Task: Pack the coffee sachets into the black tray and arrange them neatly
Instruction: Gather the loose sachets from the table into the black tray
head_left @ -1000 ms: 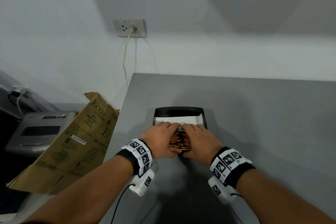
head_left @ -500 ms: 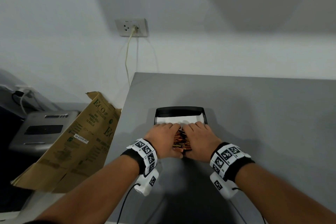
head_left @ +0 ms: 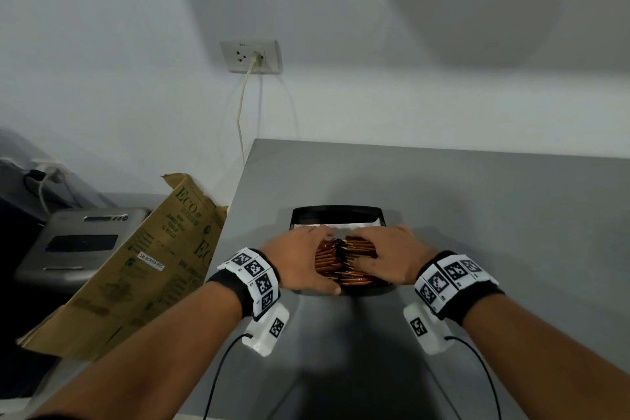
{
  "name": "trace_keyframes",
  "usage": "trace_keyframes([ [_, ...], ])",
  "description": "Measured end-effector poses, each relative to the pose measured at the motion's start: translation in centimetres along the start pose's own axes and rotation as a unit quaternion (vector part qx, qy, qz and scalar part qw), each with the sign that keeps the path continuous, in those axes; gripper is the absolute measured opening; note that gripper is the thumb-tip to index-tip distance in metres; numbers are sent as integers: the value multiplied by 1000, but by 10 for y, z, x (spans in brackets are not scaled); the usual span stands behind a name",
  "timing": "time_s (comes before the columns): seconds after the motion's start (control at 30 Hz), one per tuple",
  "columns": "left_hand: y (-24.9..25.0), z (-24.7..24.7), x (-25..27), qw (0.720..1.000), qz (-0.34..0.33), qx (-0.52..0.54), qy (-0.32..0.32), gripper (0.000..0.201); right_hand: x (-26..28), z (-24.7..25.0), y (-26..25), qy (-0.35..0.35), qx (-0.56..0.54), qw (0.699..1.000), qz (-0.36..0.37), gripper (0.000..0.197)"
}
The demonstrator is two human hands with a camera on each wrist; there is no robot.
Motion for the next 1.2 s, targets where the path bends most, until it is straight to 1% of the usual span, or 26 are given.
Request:
trace_keyframes([
  [0.07, -1, -3, -1, 1000, -6, -9, 16, 97, -2, -1, 1, -2, 18, 1000, -4, 38],
  [0.13, -3, -3, -3, 999, -9, -9, 31, 90, -3, 0, 3, 6, 18, 1000, -10, 41],
  [0.27, -11, -4, -2, 999, -4, 42, 22, 97, -3, 2, 4, 9, 9, 1000, -12, 44],
  [0.4, -22, 0, -2, 995, 6, 83, 48, 80, -4, 4, 4, 8, -4, 1000, -19, 43],
  [0.5, -23, -2, -3, 997, -2, 58, 43, 66, -7, 5, 4, 11, 5, 999, -29, 48],
  [0.57, -20, -5, -2, 998, -12, 45, 35, 62, -10, 7, 3, 14, 18, 999, -36, 41],
  [0.63, -19, -8, -2, 999, -13, 36, 36, 62, -11, 7, 3, 19, 23, 999, -42, 34],
  [0.73, -17, -8, -2, 998, -12, 37, 41, 61, -13, 7, 7, 23, 1, 999, -49, 29],
  [0.83, -11, -7, -2, 998, -29, 45, 40, 62, -13, 9, 10, 15, -15, 998, -51, 22],
  [0.93, -10, -10, -3, 997, -46, 42, 46, 68, -14, 11, 8, 6, -14, 999, -51, 26],
  [1.0, -11, -14, -3, 997, -44, 41, 44, 74, -14, 12, 6, -12, -13, 999, -48, 33],
  [1.1, -10, -19, -2, 998, -39, 27, 28, 86, -13, 11, 5, -42, -24, 997, -53, 39],
  [1.2, -10, -18, -1, 999, -39, 24, 6, 88, -10, 10, 5, -58, -35, 996, -50, 46],
])
Point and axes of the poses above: each hand's wrist, its own x-axis away from the middle knuckle, its own z-axis out of the back of the hand, y = z × x, the point moved 5 cm from there along -x, towards the middle knuckle, and after that the axes turned 1 degree about z, right-handed, at the moved point
